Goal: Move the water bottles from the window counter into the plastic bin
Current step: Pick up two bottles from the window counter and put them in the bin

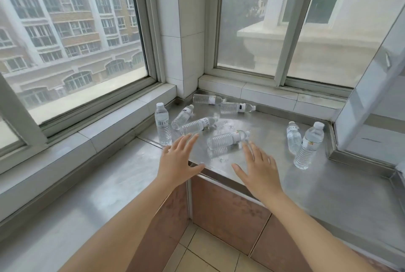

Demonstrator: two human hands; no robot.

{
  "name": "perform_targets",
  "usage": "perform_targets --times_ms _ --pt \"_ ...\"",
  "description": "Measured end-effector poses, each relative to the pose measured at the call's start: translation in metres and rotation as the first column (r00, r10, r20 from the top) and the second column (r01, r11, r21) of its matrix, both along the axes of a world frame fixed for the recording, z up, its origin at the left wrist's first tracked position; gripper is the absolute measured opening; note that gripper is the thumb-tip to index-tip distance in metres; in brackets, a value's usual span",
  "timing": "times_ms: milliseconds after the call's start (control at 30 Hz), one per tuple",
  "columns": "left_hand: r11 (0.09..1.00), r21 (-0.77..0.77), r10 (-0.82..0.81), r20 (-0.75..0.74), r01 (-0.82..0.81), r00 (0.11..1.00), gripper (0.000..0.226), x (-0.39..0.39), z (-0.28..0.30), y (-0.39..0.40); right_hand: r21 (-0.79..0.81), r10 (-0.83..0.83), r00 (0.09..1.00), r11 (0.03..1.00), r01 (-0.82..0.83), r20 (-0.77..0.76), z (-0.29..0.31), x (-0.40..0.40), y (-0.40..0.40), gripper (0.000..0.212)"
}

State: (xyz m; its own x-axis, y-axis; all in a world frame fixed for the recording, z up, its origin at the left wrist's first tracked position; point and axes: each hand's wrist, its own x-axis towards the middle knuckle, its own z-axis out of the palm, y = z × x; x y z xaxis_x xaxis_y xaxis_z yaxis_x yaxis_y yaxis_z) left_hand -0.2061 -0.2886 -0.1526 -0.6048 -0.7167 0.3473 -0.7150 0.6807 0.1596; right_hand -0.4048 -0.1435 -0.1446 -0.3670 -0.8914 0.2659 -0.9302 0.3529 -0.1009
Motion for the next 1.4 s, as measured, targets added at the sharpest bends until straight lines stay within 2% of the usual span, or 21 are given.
perform_targets --times_ms 200,433,700,933,1100,1233,1400 --pt "0.997 0.065 0.044 0.051 -0.047 0.998 0.091 -0.038 -0.028 -0.042 0.081 0.046 0.999 0.996 -0.048 0.023 -0.027 -0.047 -0.049 0.073" --pt "0.991 0.12 0.043 0.087 -0.054 0.995 0.09 -0.065 -0.052 -0.096 0.102 0.041 0.997 0.994 -0.048 0.068 -0.054 -0.075 -0.106 0.066" --pt "0.972 0.235 -0.007 0.131 -0.025 0.991 0.082 -0.111 -0.078 -0.199 0.169 -0.044 0.983 0.986 0.013 0.179 -0.086 -0.096 -0.188 0.06" --pt "0.964 0.265 -0.053 0.192 0.0 0.98 0.08 -0.16 -0.099 -0.279 0.245 -0.11 0.967 0.968 0.052 0.23 -0.107 -0.114 -0.249 0.057" --pt "0.939 0.339 -0.059 0.321 -0.056 0.945 0.083 -0.189 -0.122 -0.318 0.347 -0.172 0.945 0.935 0.068 0.279 -0.13 -0.126 -0.271 0.06" --pt "0.898 0.423 -0.04 0.346 -0.118 0.938 0.079 -0.201 -0.134 -0.341 0.39 -0.183 0.928 0.92 0.044 0.326 -0.14 -0.13 -0.28 0.075" --pt "0.892 0.439 -0.047 0.323 -0.105 0.945 0.081 -0.209 -0.138 -0.351 0.289 -0.186 0.865 0.956 0.05 0.466 -0.15 -0.133 -0.288 0.05"
